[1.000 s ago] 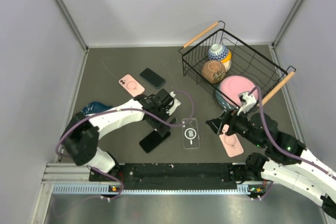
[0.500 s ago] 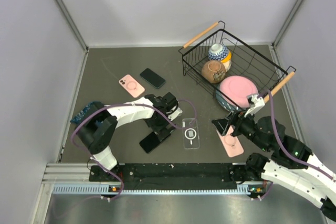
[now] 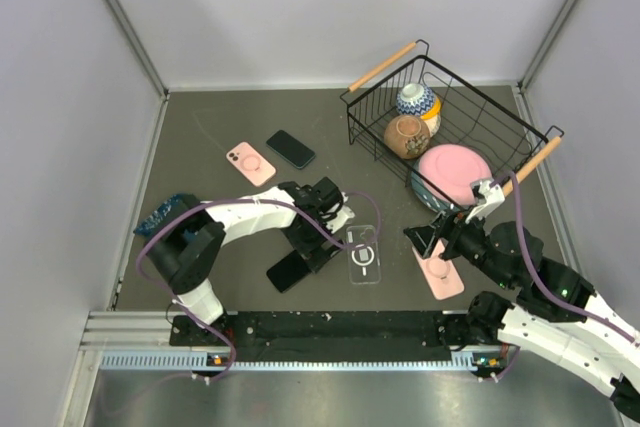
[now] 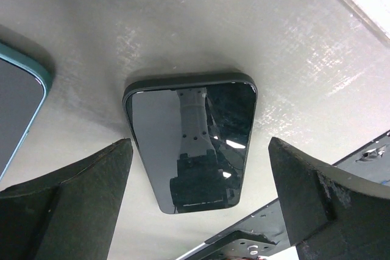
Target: Put the phone into the phone case
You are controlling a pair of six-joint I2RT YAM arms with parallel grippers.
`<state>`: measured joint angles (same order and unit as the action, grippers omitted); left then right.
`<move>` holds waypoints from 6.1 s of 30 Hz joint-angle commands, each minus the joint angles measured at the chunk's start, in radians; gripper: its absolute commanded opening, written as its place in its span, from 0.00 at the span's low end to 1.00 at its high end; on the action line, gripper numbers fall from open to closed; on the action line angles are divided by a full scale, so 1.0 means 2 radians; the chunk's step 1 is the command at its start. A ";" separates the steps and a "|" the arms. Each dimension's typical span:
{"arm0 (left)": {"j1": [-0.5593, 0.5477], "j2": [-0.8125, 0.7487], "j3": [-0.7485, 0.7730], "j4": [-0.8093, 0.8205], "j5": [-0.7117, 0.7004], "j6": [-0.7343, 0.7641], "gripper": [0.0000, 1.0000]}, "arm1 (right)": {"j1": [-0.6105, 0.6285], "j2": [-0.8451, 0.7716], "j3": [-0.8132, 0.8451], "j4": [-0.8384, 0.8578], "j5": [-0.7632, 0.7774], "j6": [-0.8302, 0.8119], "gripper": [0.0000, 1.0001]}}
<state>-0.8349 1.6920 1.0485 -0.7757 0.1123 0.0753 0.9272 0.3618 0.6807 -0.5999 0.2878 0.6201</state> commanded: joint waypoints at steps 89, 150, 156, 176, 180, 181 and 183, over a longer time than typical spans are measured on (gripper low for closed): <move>0.093 -0.313 -0.217 0.336 0.139 -0.336 0.80 | 0.051 0.295 -0.009 0.092 -0.020 0.143 0.00; 0.092 -0.230 -0.309 0.425 0.107 -0.413 0.27 | -0.048 0.508 -0.055 0.279 -0.223 0.118 0.17; 0.091 -0.218 -0.309 0.442 0.116 -0.418 0.31 | -0.048 0.490 -0.040 0.244 -0.201 0.107 0.30; 0.092 -0.145 -0.286 0.498 0.148 -0.418 0.43 | -0.038 0.499 -0.024 0.254 -0.210 0.078 0.70; 0.091 -0.133 -0.287 0.509 0.158 -0.420 0.43 | -0.029 0.523 -0.023 0.271 -0.218 0.083 0.71; 0.091 -0.131 -0.288 0.514 0.161 -0.420 0.44 | -0.026 0.527 -0.022 0.275 -0.220 0.084 0.71; 0.091 -0.125 -0.288 0.516 0.162 -0.421 0.44 | -0.020 0.535 -0.021 0.282 -0.219 0.088 0.71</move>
<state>-0.6498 1.4189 0.4534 0.1974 0.4129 -0.7620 0.8577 1.3991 0.6064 -0.0883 -0.1398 0.7948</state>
